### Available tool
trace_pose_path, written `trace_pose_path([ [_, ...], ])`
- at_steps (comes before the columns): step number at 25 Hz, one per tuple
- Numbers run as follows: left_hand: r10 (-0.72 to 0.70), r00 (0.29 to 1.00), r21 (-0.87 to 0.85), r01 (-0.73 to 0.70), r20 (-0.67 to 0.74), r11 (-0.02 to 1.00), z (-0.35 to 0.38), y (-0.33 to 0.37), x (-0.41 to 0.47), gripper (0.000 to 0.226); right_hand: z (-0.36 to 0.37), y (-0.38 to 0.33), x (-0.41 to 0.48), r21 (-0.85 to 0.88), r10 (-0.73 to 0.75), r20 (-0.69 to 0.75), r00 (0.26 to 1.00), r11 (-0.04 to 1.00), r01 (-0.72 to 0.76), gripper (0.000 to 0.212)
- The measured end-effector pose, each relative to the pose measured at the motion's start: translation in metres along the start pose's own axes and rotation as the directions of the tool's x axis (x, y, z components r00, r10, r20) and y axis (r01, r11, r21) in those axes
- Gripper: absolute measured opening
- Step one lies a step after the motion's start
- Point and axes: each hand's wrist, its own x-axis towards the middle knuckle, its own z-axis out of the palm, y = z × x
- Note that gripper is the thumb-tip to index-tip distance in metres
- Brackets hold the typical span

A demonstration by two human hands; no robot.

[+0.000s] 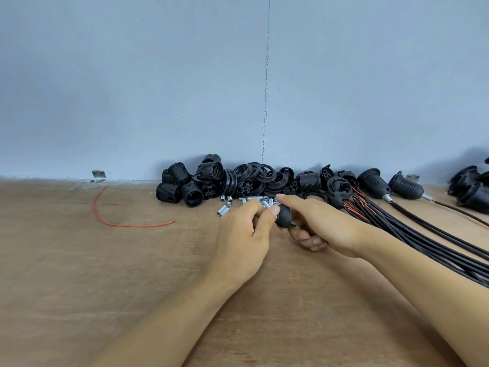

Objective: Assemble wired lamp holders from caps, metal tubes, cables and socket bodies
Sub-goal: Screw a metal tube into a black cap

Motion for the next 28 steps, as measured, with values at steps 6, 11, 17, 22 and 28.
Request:
trace_pose_path([
  [6,0.128,0.991,0.042,-0.127,-0.028,0.991,0.001,-0.002,-0.001,0.036,0.001,-0.001,0.001,0.022,0.103,0.052,0.993,0.994,-0.104,0.055],
  [11,0.136,0.991,0.051,-0.137,0.013,0.989,-0.001,-0.004,0.0,0.035,0.001,-0.002,0.002,0.018,0.149,0.054,0.987,0.989,-0.15,0.048],
  [17,-0.013,0.999,0.024,0.013,0.03,1.0,0.001,-0.007,0.003,0.031,0.002,-0.004,0.0,0.035,0.118,-0.119,0.986,0.993,-0.115,0.059],
  [22,-0.19,0.982,-0.156,0.19,0.018,0.969,-0.001,-0.013,0.007,0.013,-0.026,-0.012,-0.002,-0.402,-0.084,-0.481,0.872,0.906,-0.135,0.027],
  [28,-0.259,0.963,-0.128,0.266,0.074,0.955,-0.001,-0.014,0.008,0.017,-0.071,-0.024,-0.029,-0.672,0.097,-0.5,0.861,0.584,-0.456,0.014],
])
